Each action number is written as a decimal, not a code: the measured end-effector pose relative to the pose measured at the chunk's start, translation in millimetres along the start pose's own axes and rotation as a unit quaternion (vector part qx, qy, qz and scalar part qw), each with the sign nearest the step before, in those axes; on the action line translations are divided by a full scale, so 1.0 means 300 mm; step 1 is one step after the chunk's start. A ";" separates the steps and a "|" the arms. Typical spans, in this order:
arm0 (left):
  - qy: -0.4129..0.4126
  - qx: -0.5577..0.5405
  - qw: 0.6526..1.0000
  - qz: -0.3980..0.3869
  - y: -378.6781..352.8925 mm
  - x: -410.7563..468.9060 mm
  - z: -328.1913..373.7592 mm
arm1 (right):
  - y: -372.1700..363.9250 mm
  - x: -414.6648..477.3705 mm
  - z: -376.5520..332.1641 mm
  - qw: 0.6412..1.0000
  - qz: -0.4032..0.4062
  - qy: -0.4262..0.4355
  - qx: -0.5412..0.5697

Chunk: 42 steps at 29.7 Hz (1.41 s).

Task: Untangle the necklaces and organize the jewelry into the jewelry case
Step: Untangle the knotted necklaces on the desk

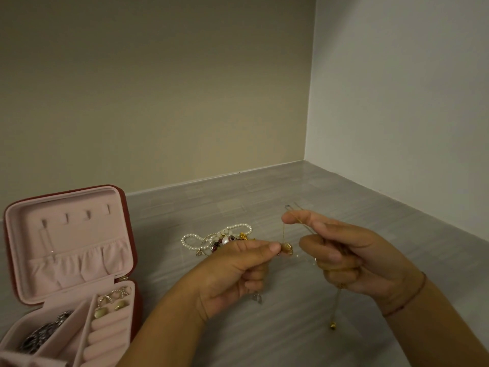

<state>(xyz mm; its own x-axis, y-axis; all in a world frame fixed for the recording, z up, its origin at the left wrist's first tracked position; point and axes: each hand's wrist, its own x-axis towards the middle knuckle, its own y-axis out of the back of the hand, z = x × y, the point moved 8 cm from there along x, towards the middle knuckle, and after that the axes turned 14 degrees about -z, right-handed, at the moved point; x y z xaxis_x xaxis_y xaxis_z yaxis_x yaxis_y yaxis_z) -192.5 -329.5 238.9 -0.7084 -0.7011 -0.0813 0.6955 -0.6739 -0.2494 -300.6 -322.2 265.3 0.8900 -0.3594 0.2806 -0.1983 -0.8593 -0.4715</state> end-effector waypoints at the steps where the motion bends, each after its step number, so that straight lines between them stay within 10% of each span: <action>1: 0.002 0.000 1.000 -0.003 -0.004 -0.001 0.002 | 0.000 0.000 0.002 1.000 0.000 0.001 -0.001; 16: 0.025 -0.007 0.999 -0.046 -0.027 -0.010 -0.002 | 0.001 -0.009 0.009 1.000 0.007 -0.008 -0.028; 42: -0.162 0.283 0.932 0.157 0.000 -0.050 0.138 | -0.028 -0.006 -0.015 0.993 -0.055 0.096 0.044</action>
<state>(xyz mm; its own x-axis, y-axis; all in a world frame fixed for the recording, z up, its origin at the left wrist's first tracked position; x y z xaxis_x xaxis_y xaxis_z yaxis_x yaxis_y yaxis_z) -176.8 -328.6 280.2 -0.4496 -0.8562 0.2544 0.8793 -0.3742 0.2946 -302.4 -315.9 272.4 0.8084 -0.3347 0.4842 -0.0596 -0.8650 -0.4983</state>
